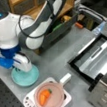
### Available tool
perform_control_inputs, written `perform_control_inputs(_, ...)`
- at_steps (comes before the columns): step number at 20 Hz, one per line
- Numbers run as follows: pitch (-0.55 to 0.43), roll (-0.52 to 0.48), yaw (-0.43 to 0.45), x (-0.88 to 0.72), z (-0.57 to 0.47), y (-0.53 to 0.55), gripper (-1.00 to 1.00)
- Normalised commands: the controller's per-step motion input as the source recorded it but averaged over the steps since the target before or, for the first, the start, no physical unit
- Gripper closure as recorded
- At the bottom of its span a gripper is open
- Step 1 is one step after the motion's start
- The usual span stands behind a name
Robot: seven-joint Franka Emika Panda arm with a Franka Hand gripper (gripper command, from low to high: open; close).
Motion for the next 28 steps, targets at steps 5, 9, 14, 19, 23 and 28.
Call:
perform_control_inputs(5, 0.038, 0.259, 0.017, -0.02, 0.19, -0.13, 1.00)
perform_control_inputs(9, 0.035, 0.224, -0.008, -0.02, 0.19, -0.02, 1.00)
perform_control_inputs(14, 0.035, 0.202, -0.081, -0.08, 0.19, 0.04, 1.00)
perform_control_inputs(19, 0.041, 0.160, -0.168, -0.16, 0.17, 0.07, 1.00)
perform_control_inputs(23, 0.033, 0.111, -0.185, -0.29, 0.25, 0.08, 1.00)
perform_control_inputs(28, -0.008, 0.087, -0.221, -0.35, 0.23, 0.21, 1.00)
